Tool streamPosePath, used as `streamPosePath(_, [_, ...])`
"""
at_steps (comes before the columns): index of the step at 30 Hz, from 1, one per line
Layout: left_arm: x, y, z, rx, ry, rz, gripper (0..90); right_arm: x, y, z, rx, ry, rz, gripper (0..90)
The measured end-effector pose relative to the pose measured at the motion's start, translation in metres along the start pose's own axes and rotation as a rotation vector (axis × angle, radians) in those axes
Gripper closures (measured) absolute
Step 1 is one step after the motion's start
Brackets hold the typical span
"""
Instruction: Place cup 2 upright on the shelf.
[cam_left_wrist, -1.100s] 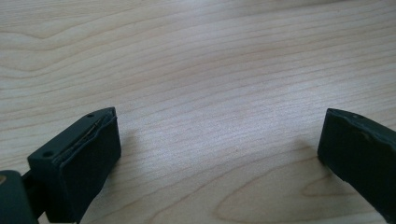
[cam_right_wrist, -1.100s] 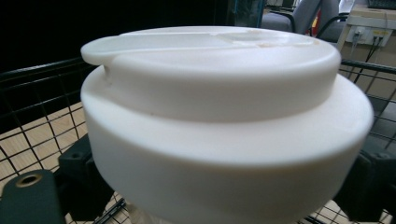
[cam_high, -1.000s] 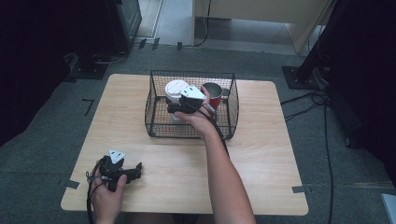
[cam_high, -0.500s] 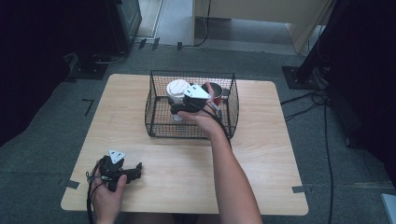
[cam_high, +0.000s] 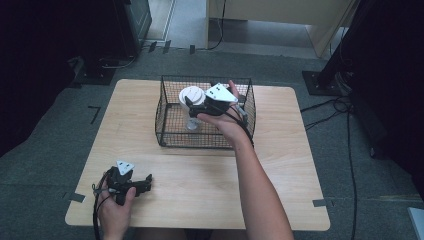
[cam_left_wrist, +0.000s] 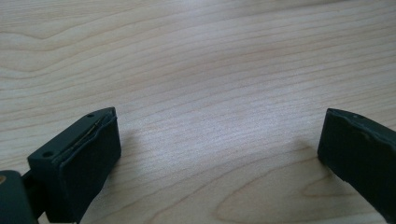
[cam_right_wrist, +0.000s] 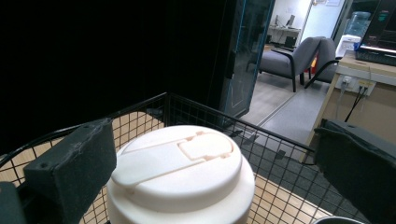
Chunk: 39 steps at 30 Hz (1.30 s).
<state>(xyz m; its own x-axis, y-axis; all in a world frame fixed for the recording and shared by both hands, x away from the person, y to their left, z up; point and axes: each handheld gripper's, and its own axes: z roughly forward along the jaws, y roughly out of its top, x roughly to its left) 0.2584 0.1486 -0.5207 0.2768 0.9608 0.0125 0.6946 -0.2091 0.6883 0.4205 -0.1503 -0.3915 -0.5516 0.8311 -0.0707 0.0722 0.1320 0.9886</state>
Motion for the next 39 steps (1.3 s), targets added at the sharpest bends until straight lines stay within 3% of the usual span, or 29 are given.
streamPosePath(12, [0.0,0.0,0.0,-0.003,0.0,-0.003,0.1,0.003,0.007,-0.027,-0.032,0.017,0.001,0.0])
streamPosePath(39, [0.0,0.0,0.0,-0.003,0.0,-0.004,0.1,-0.016,-0.017,-0.105,-0.017,-0.063,0.035,0.0])
